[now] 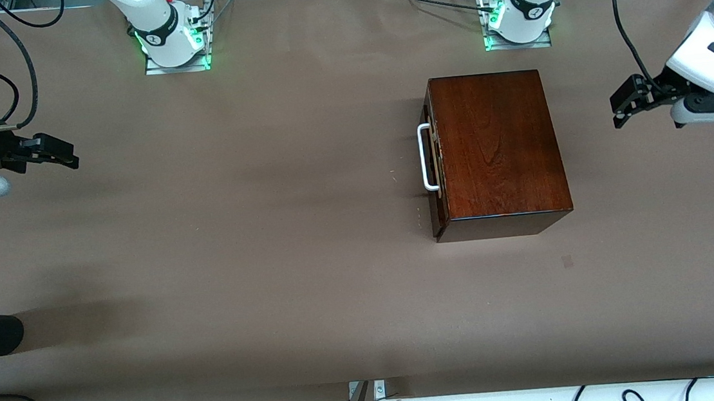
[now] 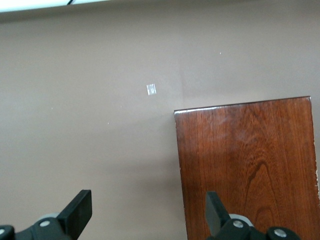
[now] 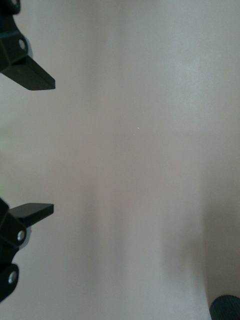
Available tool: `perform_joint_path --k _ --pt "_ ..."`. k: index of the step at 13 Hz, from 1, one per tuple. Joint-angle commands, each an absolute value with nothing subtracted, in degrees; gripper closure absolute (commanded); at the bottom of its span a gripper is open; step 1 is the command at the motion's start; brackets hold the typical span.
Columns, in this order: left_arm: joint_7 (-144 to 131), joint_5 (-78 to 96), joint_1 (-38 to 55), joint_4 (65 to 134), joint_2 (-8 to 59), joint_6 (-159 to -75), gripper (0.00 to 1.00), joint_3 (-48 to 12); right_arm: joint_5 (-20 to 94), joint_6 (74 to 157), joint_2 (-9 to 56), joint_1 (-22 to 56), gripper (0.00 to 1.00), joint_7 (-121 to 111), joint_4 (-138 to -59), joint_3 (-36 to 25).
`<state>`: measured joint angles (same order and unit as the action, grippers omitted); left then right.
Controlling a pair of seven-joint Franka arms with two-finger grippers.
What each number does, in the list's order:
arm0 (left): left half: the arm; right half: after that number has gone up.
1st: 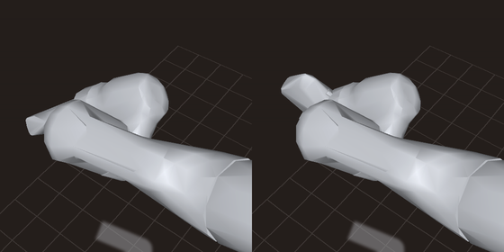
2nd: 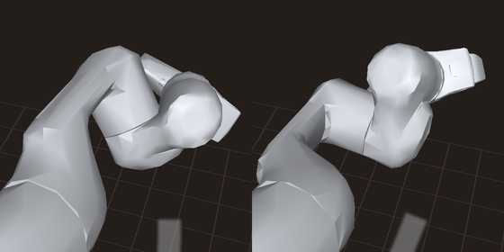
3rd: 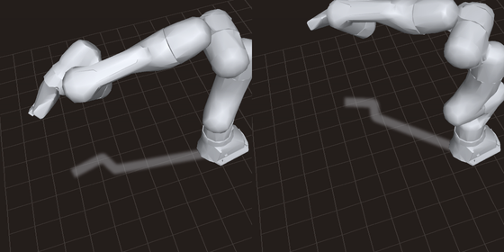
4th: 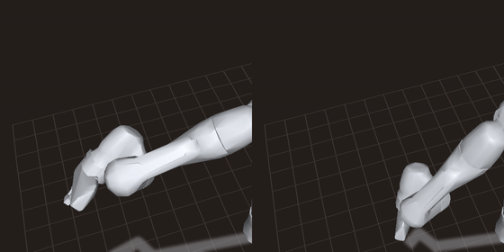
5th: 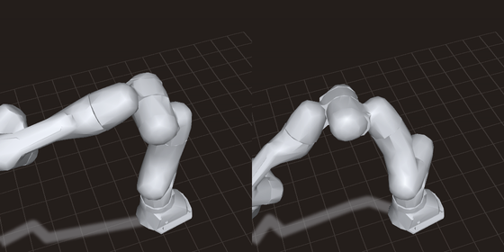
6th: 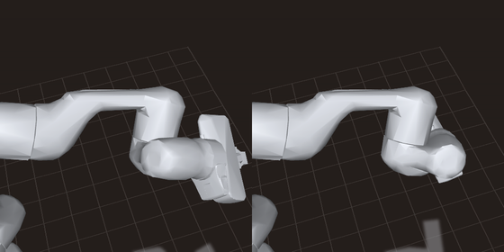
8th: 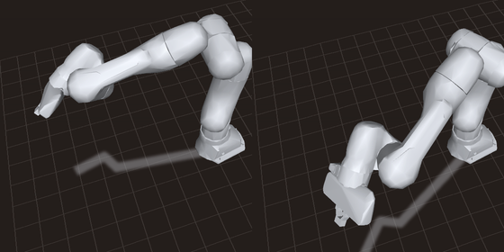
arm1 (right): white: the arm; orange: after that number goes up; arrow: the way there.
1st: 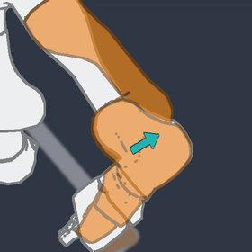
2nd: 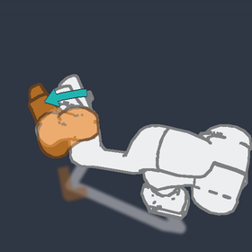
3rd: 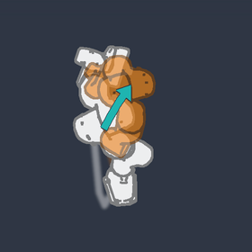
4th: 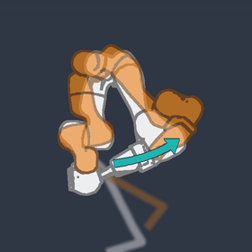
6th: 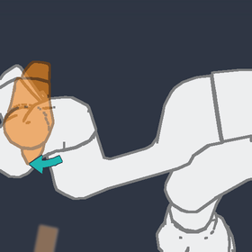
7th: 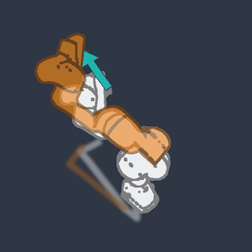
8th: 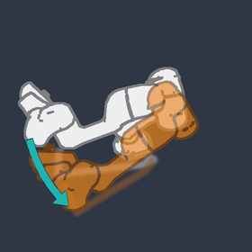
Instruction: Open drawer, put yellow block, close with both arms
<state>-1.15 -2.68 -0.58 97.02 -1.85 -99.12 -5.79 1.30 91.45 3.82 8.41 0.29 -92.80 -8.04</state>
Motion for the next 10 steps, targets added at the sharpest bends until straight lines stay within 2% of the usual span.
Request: perform_joint_path --k 1,10 --pt "-1.58 -1.67 -0.09 99.67 -3.17 -100.64 0.0 -3.79 0.62 90.53 4.13 8.09 0.0 1.14 -91.49 -7.73" --pt "-1.41 -1.76 1.58 99.84 -2.99 -96.5 0.0 -2.55 0.53 90.61 4.13 8.35 0.0 1.14 -91.41 -7.65"
